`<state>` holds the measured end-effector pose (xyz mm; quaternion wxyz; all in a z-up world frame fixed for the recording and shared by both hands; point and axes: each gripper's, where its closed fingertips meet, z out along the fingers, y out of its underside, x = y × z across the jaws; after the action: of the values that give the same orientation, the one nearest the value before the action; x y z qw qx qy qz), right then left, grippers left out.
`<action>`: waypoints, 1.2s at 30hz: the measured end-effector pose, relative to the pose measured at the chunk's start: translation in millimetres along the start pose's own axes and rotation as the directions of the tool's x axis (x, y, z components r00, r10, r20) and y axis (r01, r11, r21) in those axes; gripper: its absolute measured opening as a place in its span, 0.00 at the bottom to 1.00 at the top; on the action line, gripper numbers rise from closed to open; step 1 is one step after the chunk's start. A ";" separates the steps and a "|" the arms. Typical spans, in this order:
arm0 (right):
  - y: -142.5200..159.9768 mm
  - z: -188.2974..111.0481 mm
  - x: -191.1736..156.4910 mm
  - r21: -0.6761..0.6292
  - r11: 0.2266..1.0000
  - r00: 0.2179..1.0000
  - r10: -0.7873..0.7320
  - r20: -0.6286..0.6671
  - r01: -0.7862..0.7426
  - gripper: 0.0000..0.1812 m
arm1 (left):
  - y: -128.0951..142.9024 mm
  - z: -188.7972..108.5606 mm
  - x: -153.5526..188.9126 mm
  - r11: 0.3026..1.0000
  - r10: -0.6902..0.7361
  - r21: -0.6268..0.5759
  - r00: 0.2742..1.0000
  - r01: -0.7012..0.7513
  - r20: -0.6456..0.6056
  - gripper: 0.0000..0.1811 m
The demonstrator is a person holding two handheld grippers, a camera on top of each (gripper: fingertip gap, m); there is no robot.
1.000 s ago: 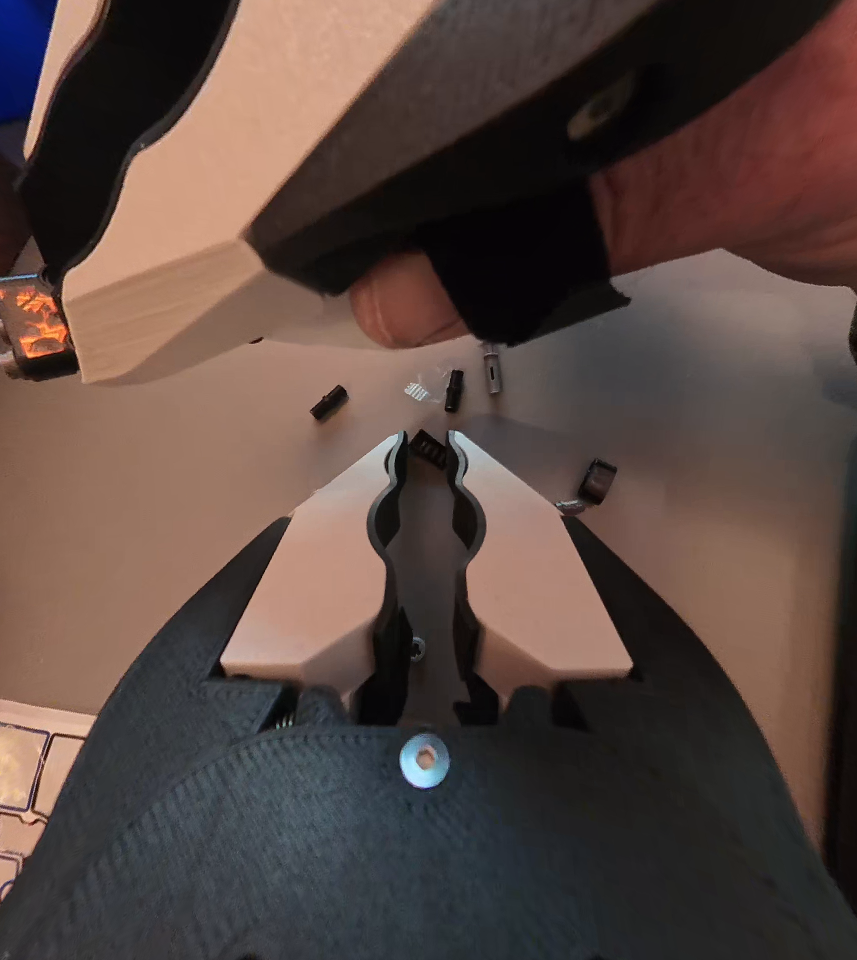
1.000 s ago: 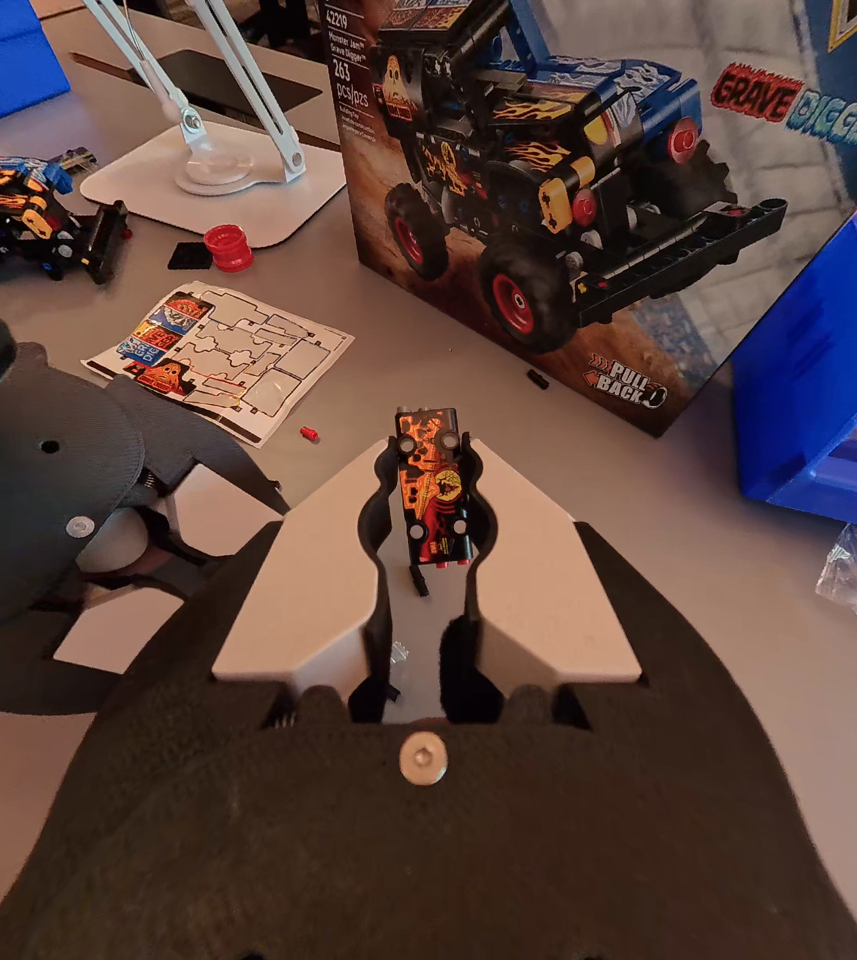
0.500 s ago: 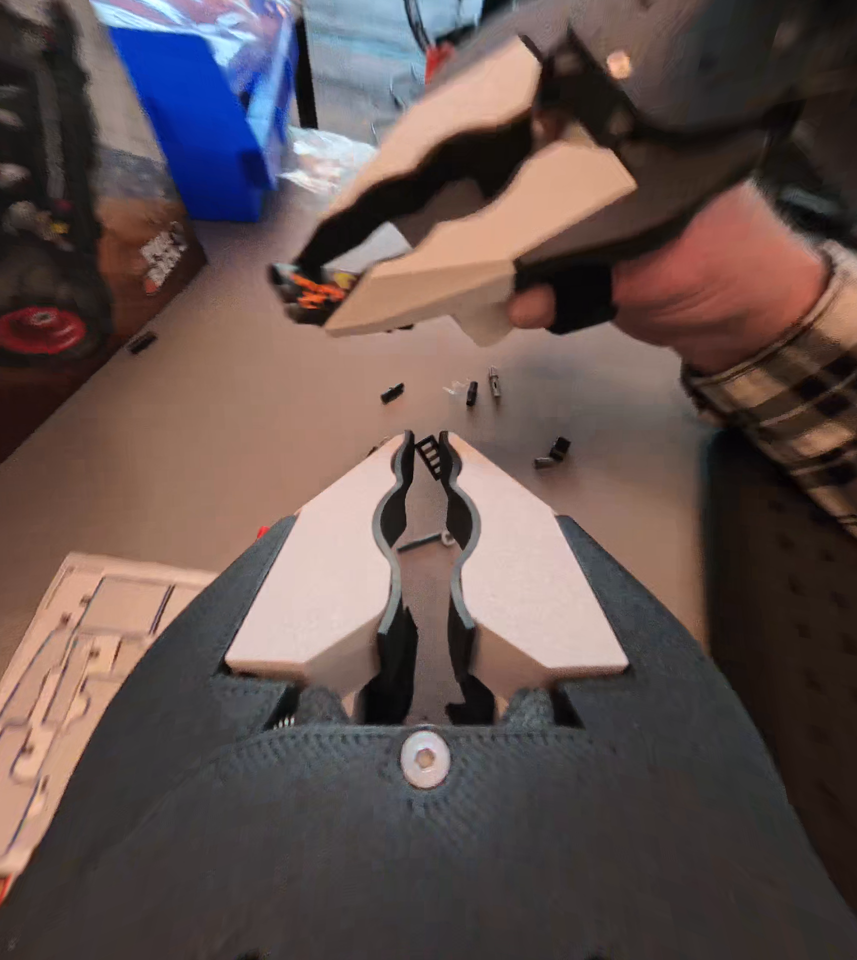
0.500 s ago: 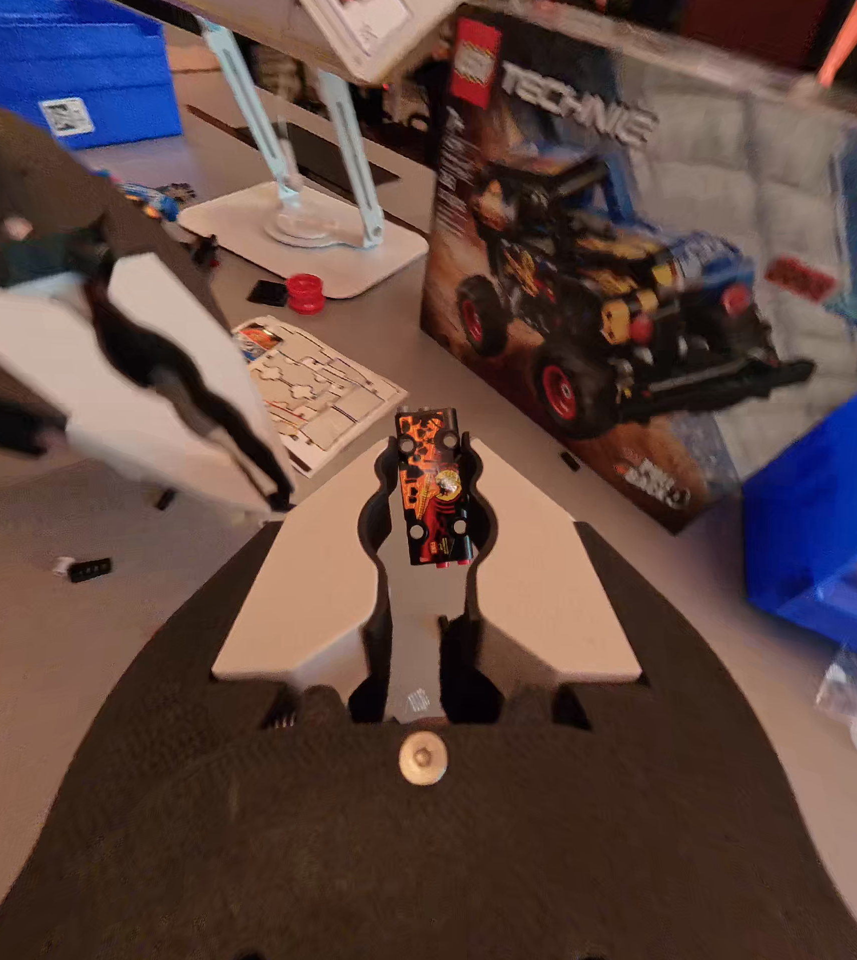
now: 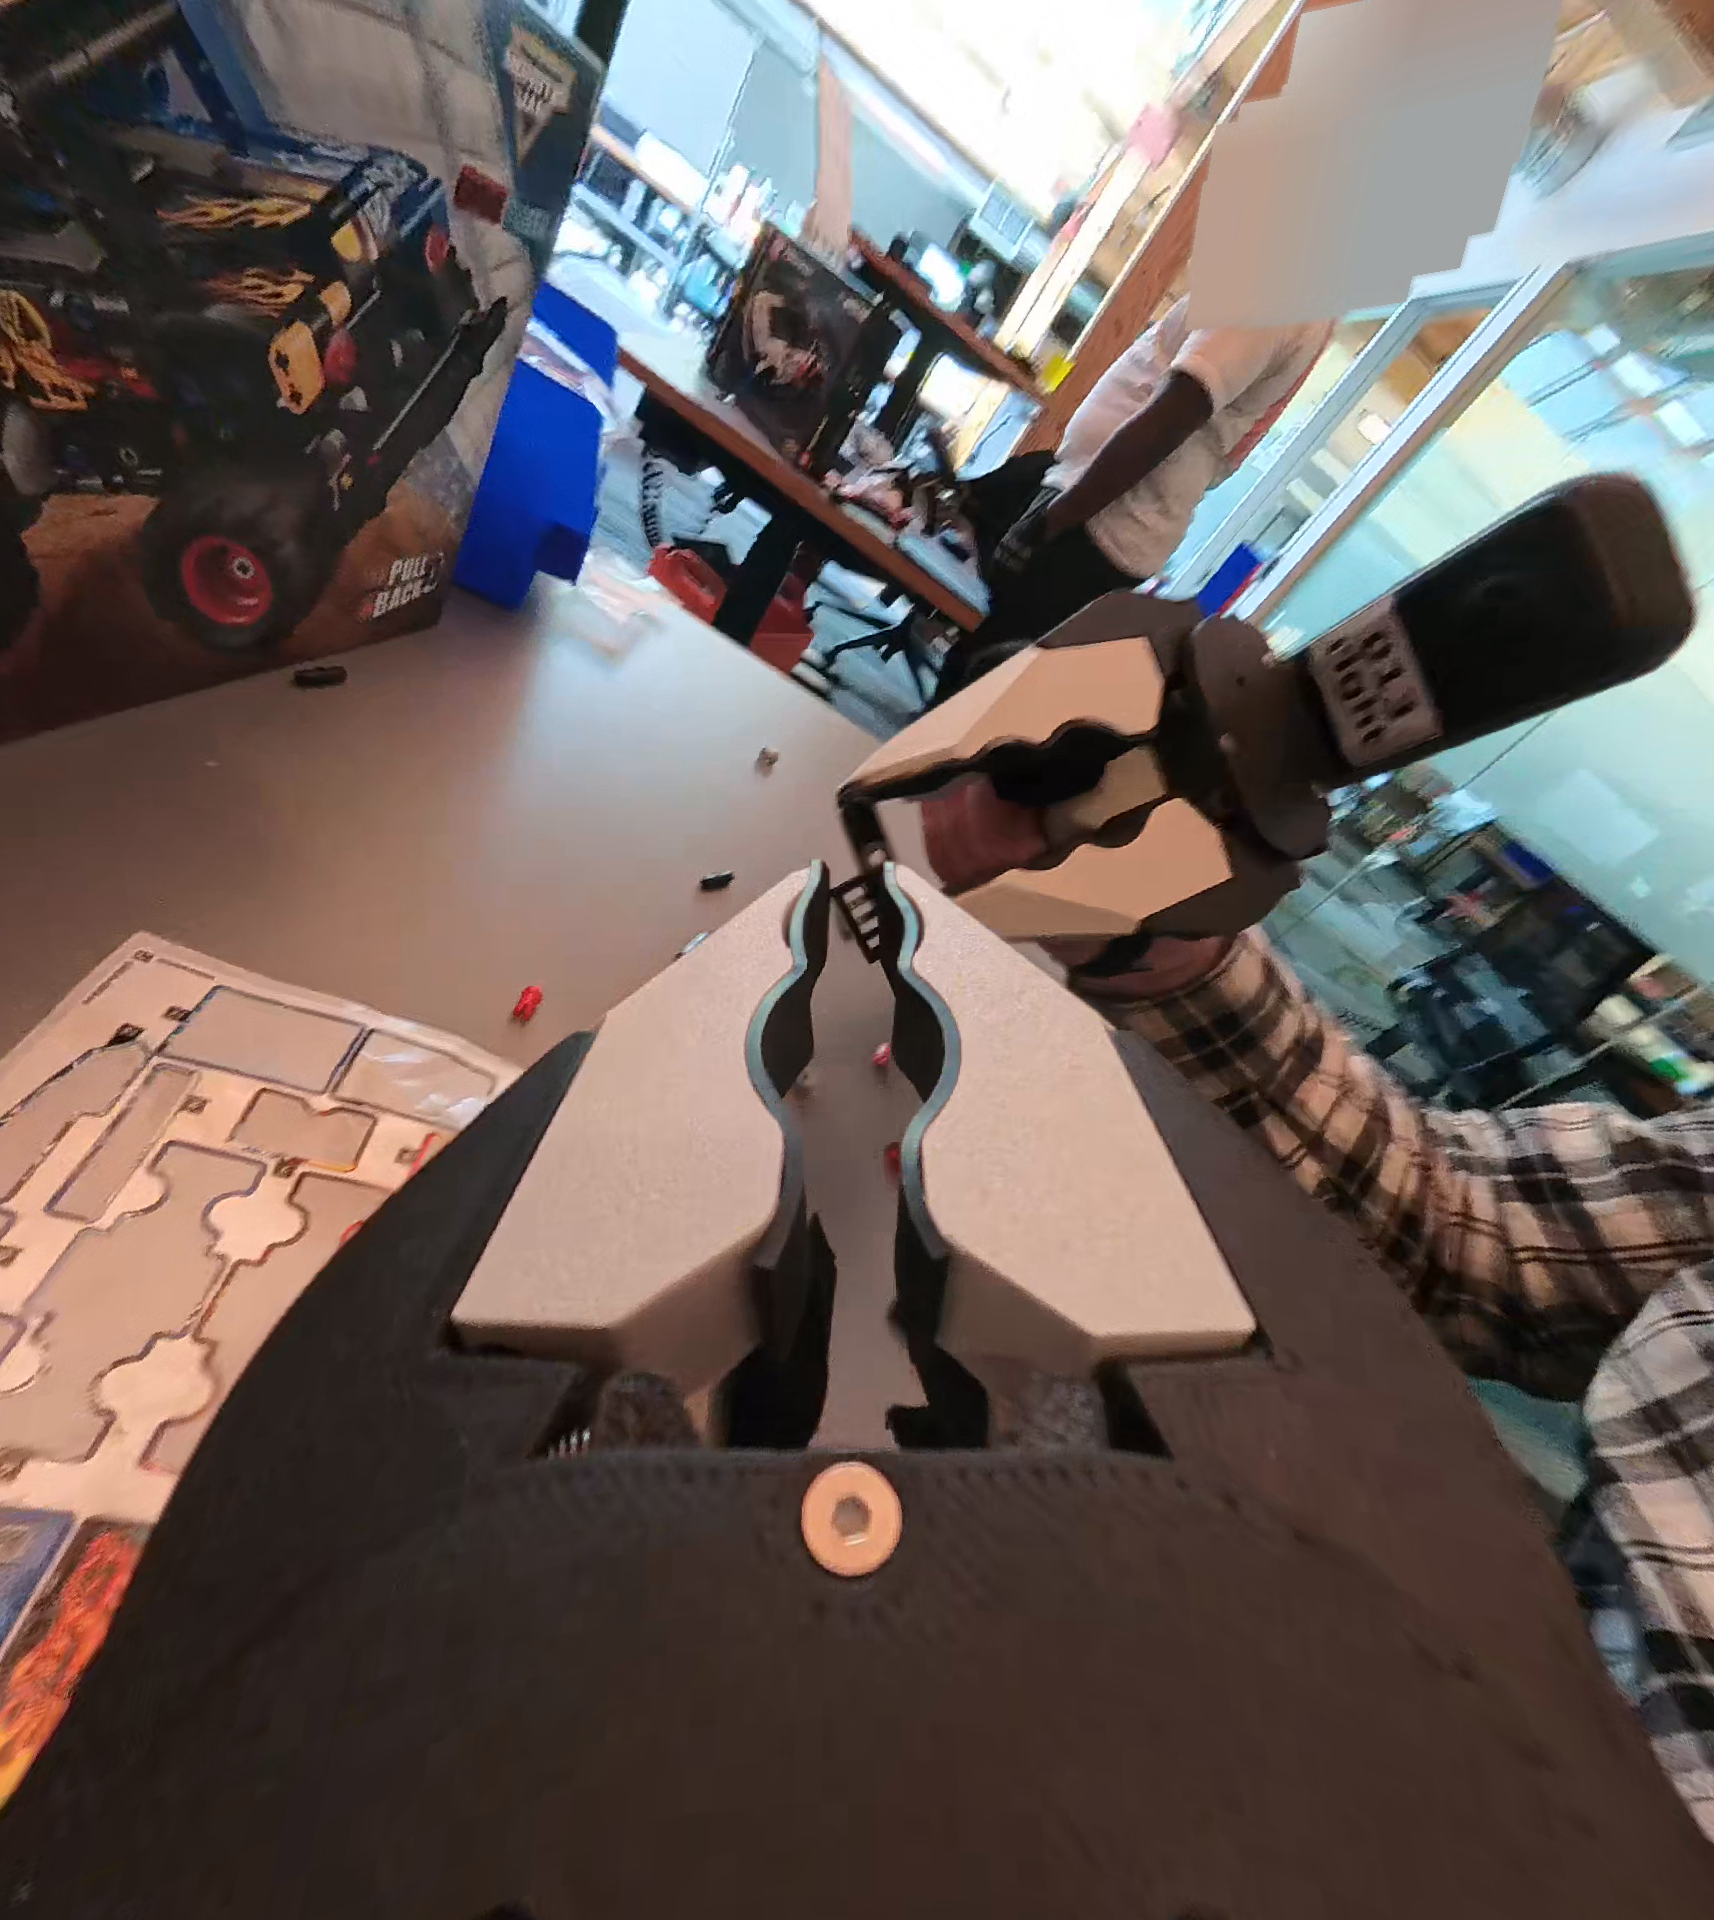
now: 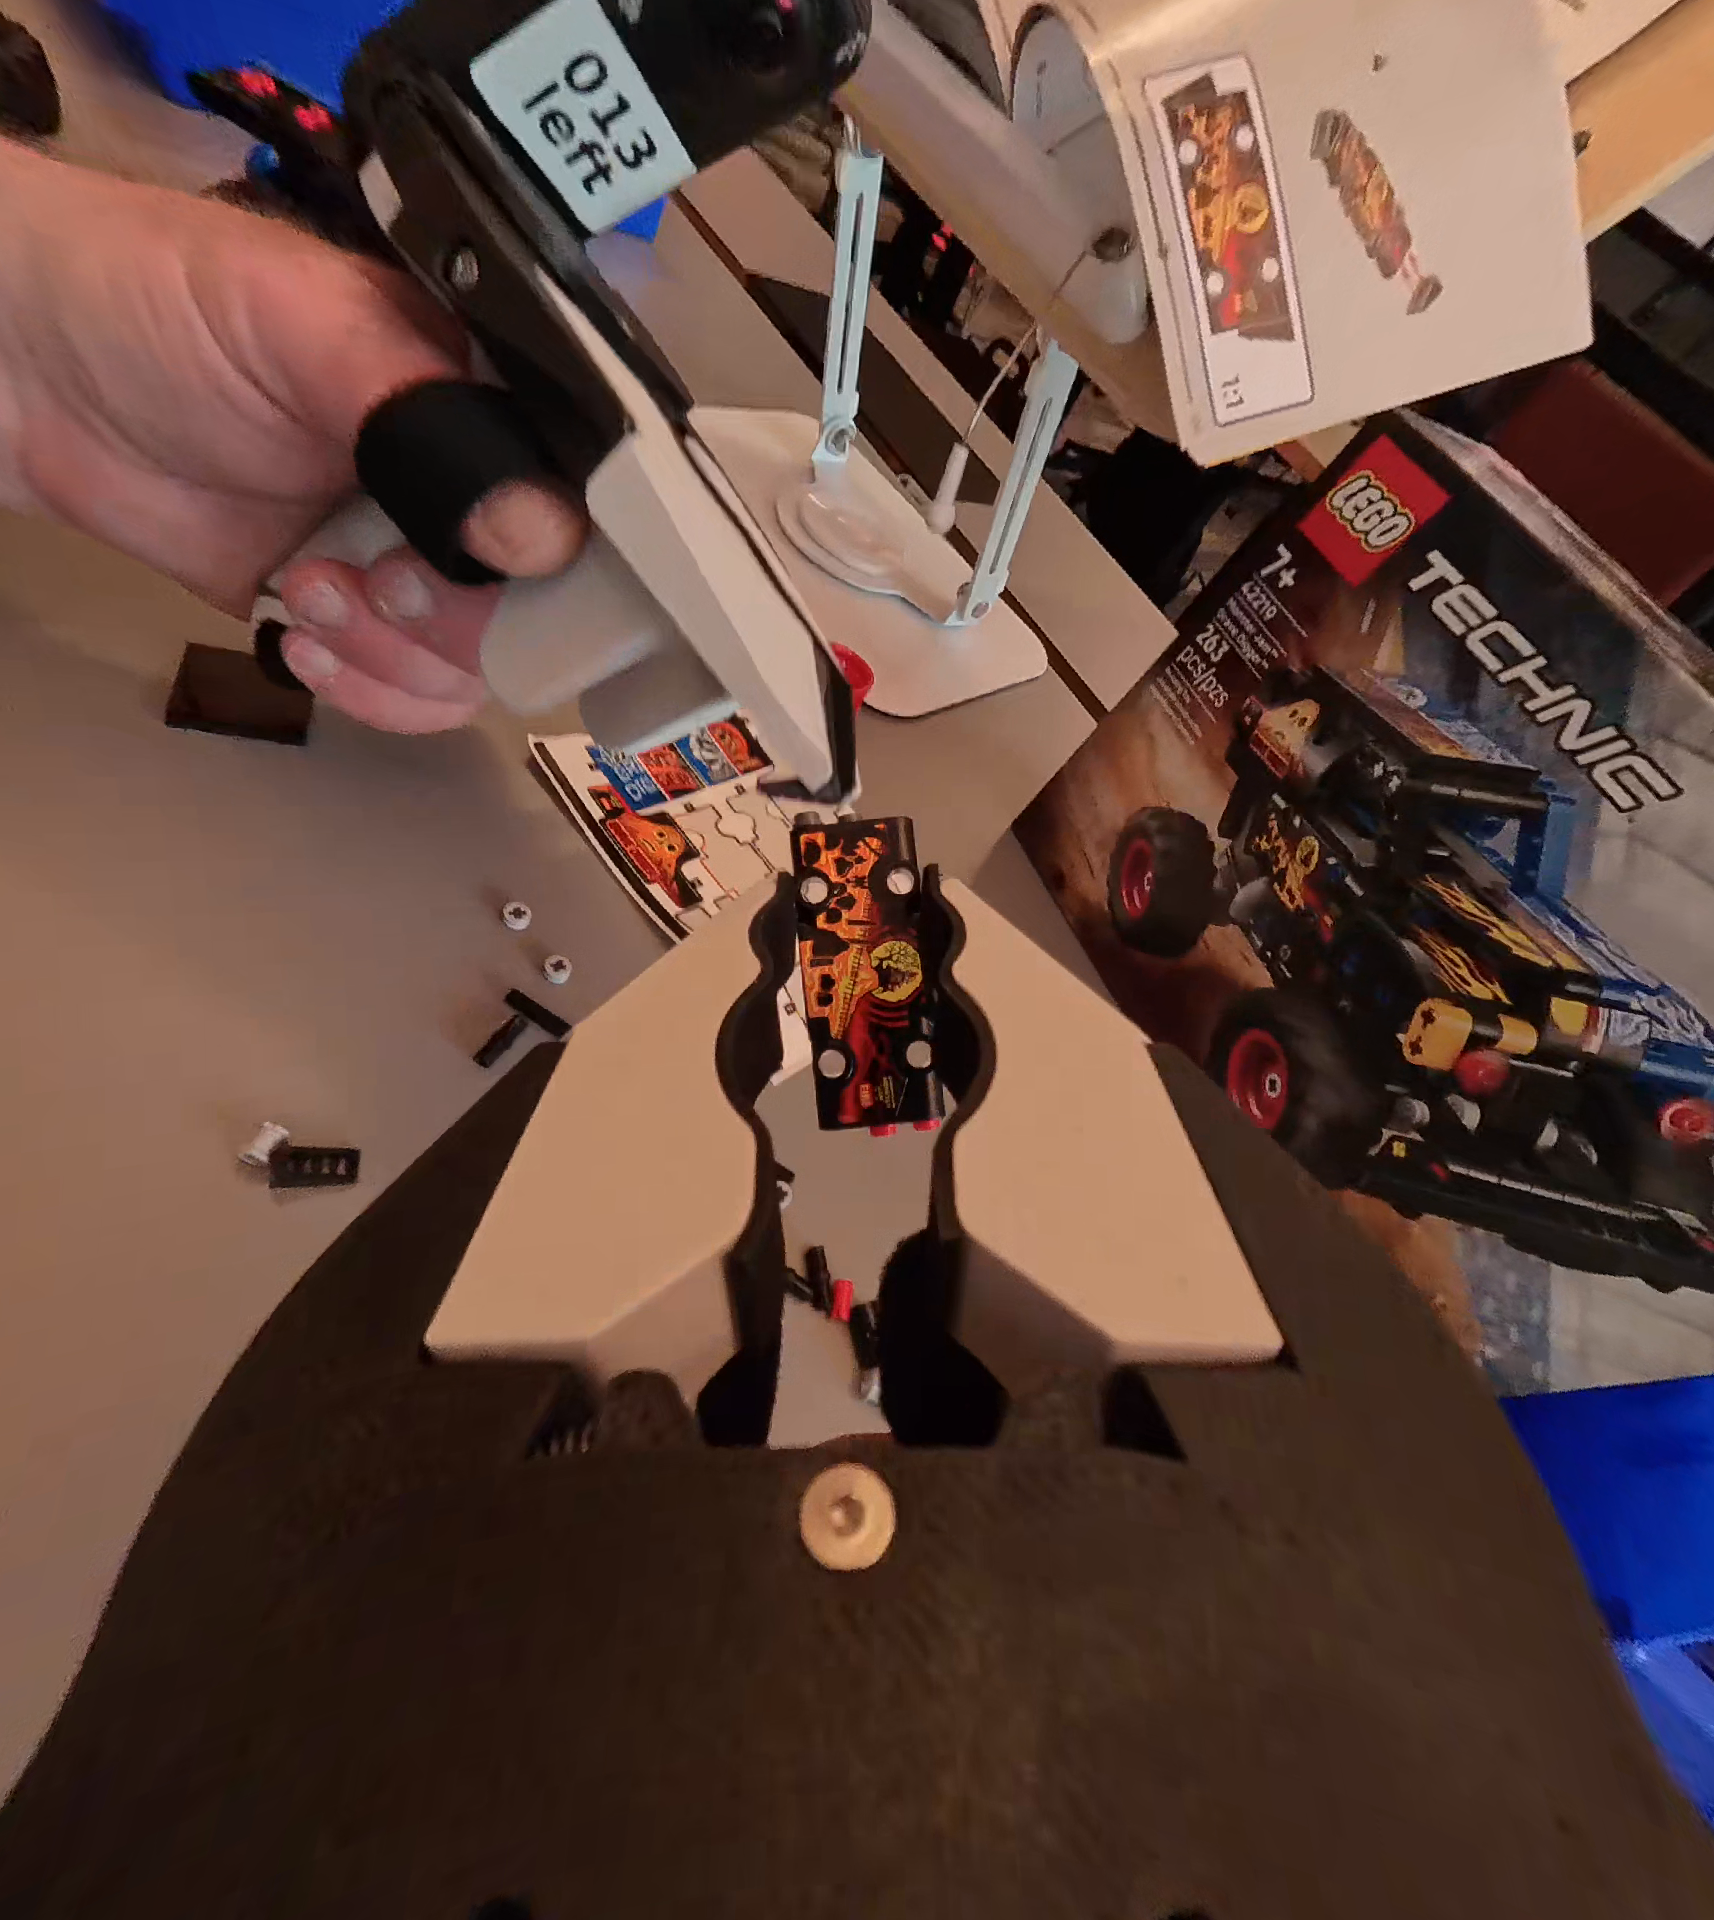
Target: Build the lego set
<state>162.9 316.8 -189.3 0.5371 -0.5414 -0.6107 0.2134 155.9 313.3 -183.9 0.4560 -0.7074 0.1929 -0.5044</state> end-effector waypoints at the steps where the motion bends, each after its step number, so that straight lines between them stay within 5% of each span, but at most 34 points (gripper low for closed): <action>1: 2.5 1.1 0.0 -0.014 1.000 1.000 -0.006 -0.003 0.006 0.12 | -2.7 -0.4 2.3 1.000 -0.022 0.019 0.999 0.023 -0.026 0.04; 36: -6.7 -1.8 7.0 0.070 0.971 0.973 0.228 0.038 -0.230 0.11 | -18.3 7.5 3.7 0.965 -0.096 0.239 0.992 0.112 -0.079 0.04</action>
<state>162.7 320.3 -180.1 0.5195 -0.5848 -0.5436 0.3045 160.7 323.4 -167.1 0.5052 -0.6382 0.1075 -0.5708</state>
